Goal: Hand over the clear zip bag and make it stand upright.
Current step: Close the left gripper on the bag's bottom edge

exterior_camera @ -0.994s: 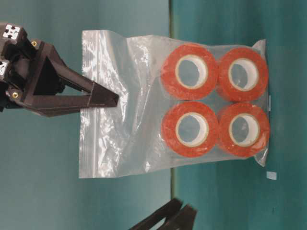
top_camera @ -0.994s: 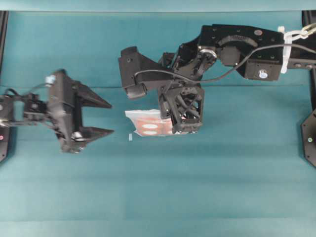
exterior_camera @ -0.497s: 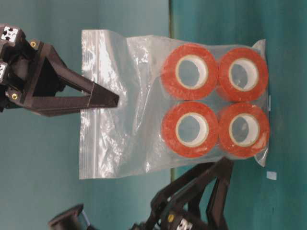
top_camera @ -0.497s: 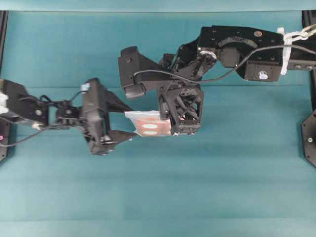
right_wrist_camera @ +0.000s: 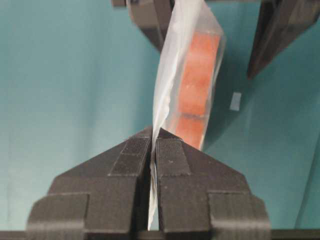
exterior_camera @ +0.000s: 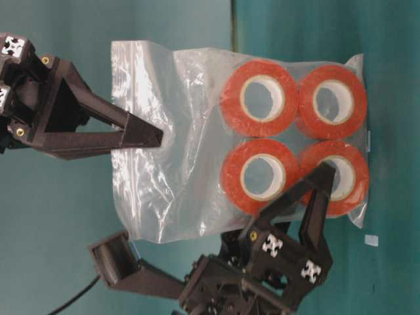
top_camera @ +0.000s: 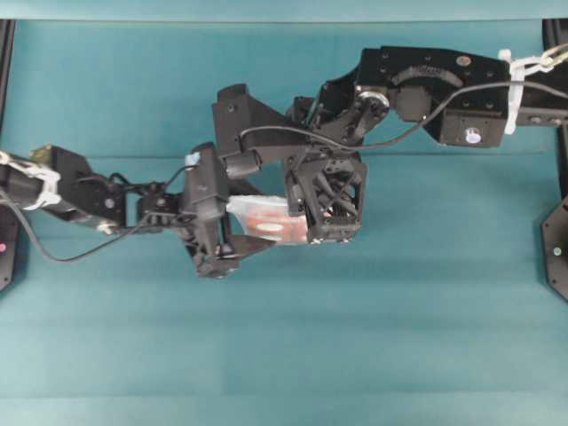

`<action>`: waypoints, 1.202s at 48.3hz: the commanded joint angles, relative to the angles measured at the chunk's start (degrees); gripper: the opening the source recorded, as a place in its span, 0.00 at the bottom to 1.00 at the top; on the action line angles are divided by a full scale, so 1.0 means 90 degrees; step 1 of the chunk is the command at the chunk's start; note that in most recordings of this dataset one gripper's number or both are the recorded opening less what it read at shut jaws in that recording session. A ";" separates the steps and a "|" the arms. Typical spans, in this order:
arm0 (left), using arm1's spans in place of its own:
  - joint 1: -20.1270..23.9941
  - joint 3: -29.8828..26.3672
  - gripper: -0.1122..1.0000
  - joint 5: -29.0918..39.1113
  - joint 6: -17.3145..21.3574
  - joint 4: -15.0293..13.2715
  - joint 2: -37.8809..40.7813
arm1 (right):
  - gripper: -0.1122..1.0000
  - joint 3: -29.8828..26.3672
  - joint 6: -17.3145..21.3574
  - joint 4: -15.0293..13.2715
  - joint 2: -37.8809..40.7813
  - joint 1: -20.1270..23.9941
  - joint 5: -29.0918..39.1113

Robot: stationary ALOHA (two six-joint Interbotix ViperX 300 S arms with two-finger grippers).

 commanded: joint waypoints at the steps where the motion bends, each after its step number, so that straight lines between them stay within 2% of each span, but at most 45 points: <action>1: 0.0000 -0.0205 0.93 -0.0059 -0.0010 0.0000 0.0049 | 0.13 -0.0029 0.0078 0.0020 -0.0088 0.0029 -0.0029; 13: 0.0000 -0.0371 0.92 -0.0059 -0.0020 0.0000 0.0195 | 0.13 -0.0029 0.0078 0.0020 -0.0088 0.0029 -0.0068; 19: -0.0029 -0.0371 0.86 -0.0049 -0.0088 0.0000 0.0195 | 0.13 -0.0029 0.0068 0.0020 -0.0098 0.0029 -0.0068; 23: -0.0049 -0.0361 0.77 -0.0039 -0.0088 0.0000 0.0186 | 0.13 -0.0029 0.0078 0.0020 -0.0098 0.0029 -0.0068; 34: -0.0078 -0.0371 0.37 -0.0146 0.0225 0.0010 0.0186 | 0.13 -0.0010 0.0088 0.0020 -0.0098 0.0029 -0.0088; 36: -0.0078 -0.0371 0.33 -0.0137 0.0293 0.0000 0.0186 | 0.13 0.0000 0.0088 0.0020 -0.0107 0.0029 -0.0098; 51: -0.0117 -0.0312 0.32 0.0029 0.0410 0.0000 0.0176 | 0.13 0.0078 0.0137 0.0020 -0.0156 0.0029 -0.0244; 58: -0.0107 -0.0283 0.32 0.0029 0.0439 0.0000 0.0176 | 0.14 0.0049 0.0596 0.0029 -0.0146 0.0029 -0.0244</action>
